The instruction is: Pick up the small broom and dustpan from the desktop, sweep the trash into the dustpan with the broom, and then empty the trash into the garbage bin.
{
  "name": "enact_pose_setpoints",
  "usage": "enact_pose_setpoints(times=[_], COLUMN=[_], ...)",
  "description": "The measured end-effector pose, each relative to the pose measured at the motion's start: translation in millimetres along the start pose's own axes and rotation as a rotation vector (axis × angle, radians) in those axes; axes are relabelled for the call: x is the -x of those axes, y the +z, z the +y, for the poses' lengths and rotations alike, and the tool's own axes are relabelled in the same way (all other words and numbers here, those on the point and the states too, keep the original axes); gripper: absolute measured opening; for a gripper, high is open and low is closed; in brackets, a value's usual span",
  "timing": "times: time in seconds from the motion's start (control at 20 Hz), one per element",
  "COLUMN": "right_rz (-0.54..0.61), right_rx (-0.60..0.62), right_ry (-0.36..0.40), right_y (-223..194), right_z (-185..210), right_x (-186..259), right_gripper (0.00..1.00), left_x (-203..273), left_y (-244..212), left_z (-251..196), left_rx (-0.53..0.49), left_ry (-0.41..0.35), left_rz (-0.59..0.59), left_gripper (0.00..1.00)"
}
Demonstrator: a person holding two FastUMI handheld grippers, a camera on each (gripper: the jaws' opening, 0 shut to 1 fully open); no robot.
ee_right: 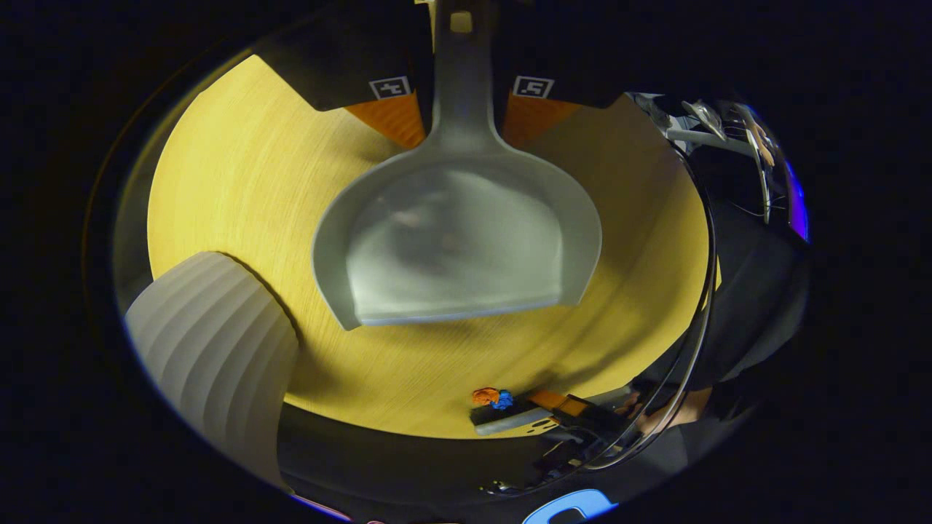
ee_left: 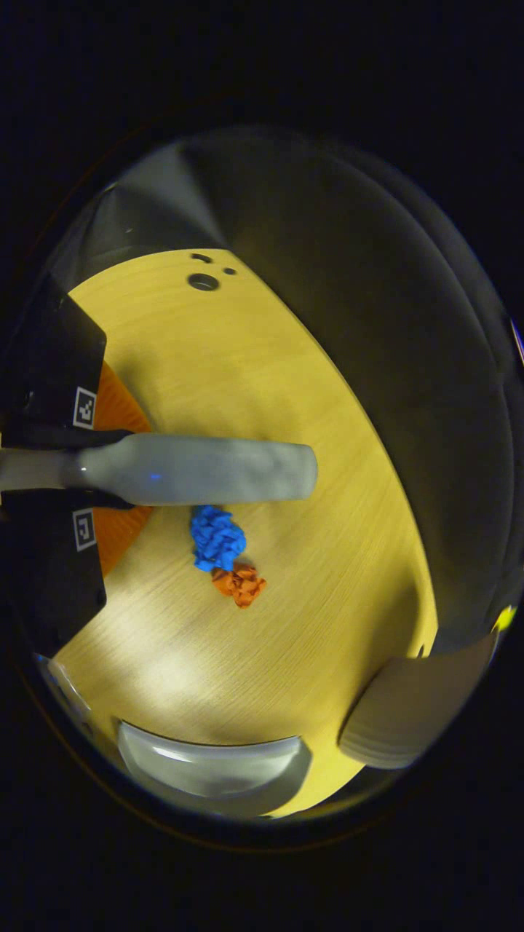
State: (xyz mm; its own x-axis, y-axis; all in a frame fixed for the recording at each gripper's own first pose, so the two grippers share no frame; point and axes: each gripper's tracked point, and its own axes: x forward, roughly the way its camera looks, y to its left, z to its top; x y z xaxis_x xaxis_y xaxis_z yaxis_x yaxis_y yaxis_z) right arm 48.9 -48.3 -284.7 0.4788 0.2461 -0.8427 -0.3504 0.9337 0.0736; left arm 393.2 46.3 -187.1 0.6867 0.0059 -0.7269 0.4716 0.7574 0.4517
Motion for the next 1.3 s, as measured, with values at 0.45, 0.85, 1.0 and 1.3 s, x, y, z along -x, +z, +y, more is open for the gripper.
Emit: enact_pose_setpoints(times=[0.45,0.85,1.0,1.3], right_rz=[-0.002,-0.009,-0.018,-0.049], right_rx=[0.058,0.085,0.087,0.070], right_ry=[0.011,0.010,0.008,-0.008], right_y=[-2.0,-8.8,-15.6,-22.2], right_z=[-6.0,-3.8,-0.4,3.0], right_x=[-2.5,-0.4,3.7,13.3], right_gripper=[0.36,0.40,0.36,0.40], left_x=[9.0,57.9,74.5,107.8], left_y=[10.0,-3.6,-8.7,-17.1], left_z=[-75.5,-181.9,-199.0,-222.9], left_rx=[-0.159,-0.226,-0.254,-0.140], left_ry=[-0.306,-0.565,-0.616,-0.565], left_rz=[0.003,0.053,0.064,0.063], left_gripper=[0.26,0.23,0.24,0.26])
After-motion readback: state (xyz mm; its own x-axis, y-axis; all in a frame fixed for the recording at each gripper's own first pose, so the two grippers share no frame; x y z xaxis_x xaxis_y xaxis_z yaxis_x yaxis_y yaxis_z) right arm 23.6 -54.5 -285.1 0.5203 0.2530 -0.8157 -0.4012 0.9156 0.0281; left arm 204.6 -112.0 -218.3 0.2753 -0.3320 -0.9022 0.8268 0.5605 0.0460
